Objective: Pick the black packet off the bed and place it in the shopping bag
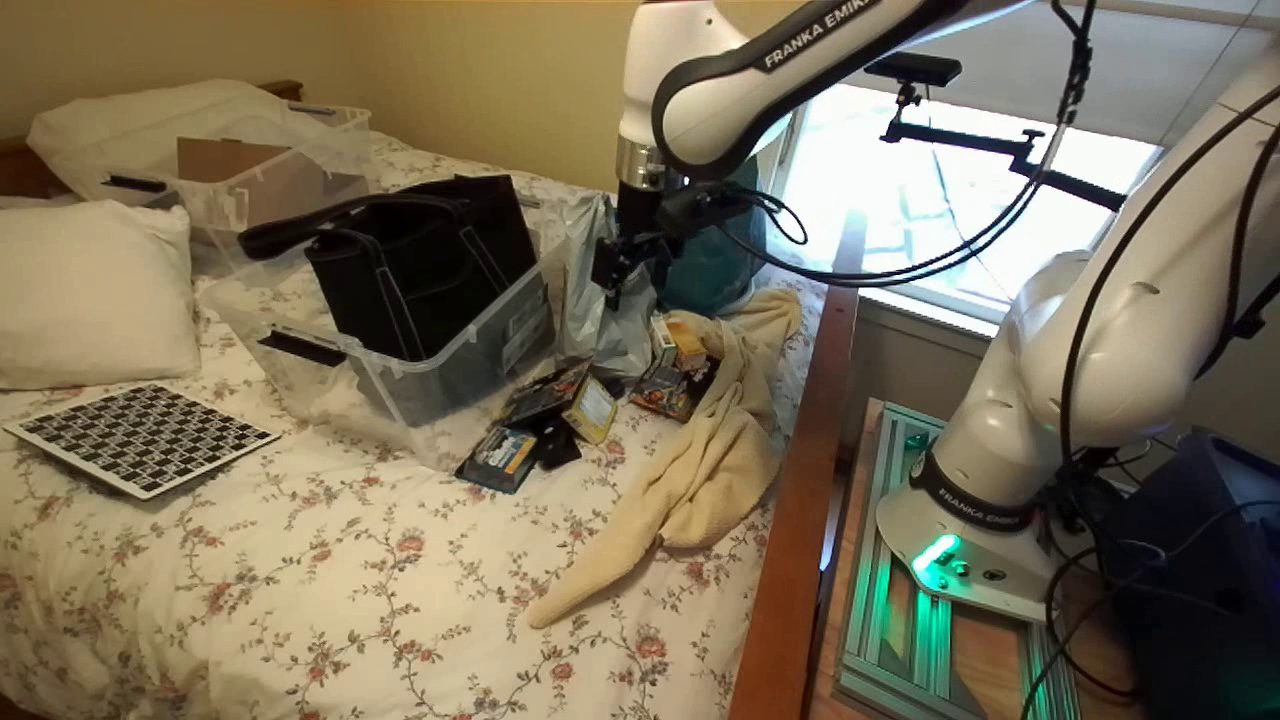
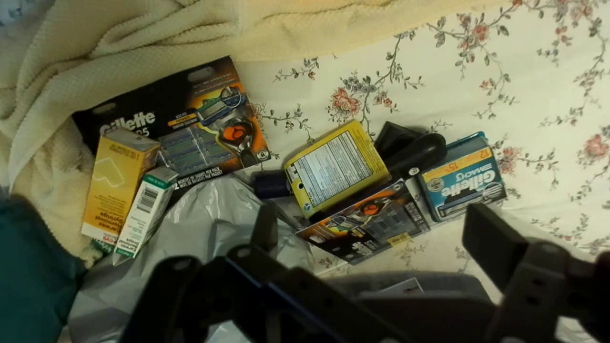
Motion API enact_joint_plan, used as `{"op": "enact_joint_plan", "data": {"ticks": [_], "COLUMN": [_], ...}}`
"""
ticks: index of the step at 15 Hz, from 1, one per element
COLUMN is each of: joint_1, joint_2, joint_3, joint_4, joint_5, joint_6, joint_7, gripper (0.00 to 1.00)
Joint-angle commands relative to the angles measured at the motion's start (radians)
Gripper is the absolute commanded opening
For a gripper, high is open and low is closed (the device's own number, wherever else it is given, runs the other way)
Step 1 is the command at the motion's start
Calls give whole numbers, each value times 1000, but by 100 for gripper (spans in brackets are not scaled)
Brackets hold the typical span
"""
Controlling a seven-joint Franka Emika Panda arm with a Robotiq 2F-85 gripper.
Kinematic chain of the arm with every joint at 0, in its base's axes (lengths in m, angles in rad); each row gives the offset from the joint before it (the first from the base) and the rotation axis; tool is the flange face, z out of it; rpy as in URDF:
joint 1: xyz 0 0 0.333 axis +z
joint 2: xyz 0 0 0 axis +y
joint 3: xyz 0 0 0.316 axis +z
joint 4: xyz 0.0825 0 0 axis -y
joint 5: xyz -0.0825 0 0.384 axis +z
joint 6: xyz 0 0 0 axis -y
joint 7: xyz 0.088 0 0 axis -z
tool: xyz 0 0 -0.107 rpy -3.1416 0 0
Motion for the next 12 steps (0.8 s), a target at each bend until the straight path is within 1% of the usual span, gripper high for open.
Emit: {"op": "enact_joint_plan", "data": {"ticks": [1,2,4,7,9,11,12], "joint_1": [-1,6,15,29,34,38,40], "joint_2": [129,156,210,263,264,214,172], "joint_3": [12,9,5,-4,-11,-21,-18], "joint_4": [57,64,83,108,116,106,96], "joint_5": [3,18,0,9,5,-42,-97], "joint_6": [77,108,143,167,179,168,120], "joint_7": [142,152,189,195,193,195,114], "gripper": [100,100,100,100,100,100,100]}}
